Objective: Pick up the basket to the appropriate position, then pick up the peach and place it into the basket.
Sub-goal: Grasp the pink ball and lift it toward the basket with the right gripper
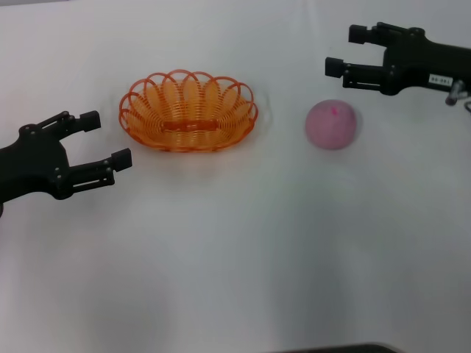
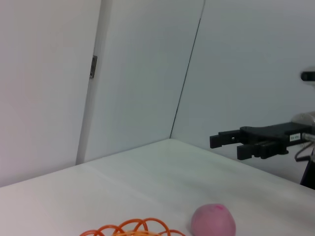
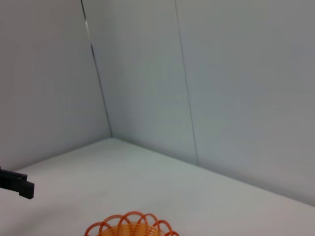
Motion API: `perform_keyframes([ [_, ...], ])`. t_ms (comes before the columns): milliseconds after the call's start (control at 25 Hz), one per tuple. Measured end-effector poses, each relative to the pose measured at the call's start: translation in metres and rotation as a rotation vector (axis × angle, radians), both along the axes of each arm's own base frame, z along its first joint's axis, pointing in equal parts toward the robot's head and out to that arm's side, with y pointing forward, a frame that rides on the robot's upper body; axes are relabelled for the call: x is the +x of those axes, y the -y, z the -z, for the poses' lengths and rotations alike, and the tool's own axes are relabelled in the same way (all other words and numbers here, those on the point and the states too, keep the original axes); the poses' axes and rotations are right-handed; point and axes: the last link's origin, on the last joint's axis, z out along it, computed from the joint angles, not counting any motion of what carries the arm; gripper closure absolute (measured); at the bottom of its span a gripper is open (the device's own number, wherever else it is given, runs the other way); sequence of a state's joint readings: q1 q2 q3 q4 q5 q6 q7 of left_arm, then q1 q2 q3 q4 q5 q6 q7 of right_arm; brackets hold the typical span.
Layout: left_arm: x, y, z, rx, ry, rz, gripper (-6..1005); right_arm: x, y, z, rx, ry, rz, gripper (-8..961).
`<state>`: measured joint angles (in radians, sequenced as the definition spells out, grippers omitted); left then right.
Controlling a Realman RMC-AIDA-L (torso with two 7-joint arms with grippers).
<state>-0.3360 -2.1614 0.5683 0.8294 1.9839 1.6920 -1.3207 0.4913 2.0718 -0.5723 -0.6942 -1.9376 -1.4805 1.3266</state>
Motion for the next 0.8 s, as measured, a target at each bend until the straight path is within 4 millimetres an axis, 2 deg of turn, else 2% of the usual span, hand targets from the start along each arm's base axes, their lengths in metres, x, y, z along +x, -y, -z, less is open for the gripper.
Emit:
perform_keyframes([
  [240,0.002,0.001,0.003,-0.022,-0.008,0.015,91,-0.031,-0.023,-0.02,-0.116,0.097,0.024,185],
  [560,0.004,0.003,0.004,-0.034,-0.007,0.032,91,-0.061,-0.039,-0.04,-0.216,0.159,0.073,189],
  [800,0.004,0.004,0.004,-0.036,-0.006,0.036,91,-0.077,-0.05,-0.038,-0.285,0.313,0.128,191],
])
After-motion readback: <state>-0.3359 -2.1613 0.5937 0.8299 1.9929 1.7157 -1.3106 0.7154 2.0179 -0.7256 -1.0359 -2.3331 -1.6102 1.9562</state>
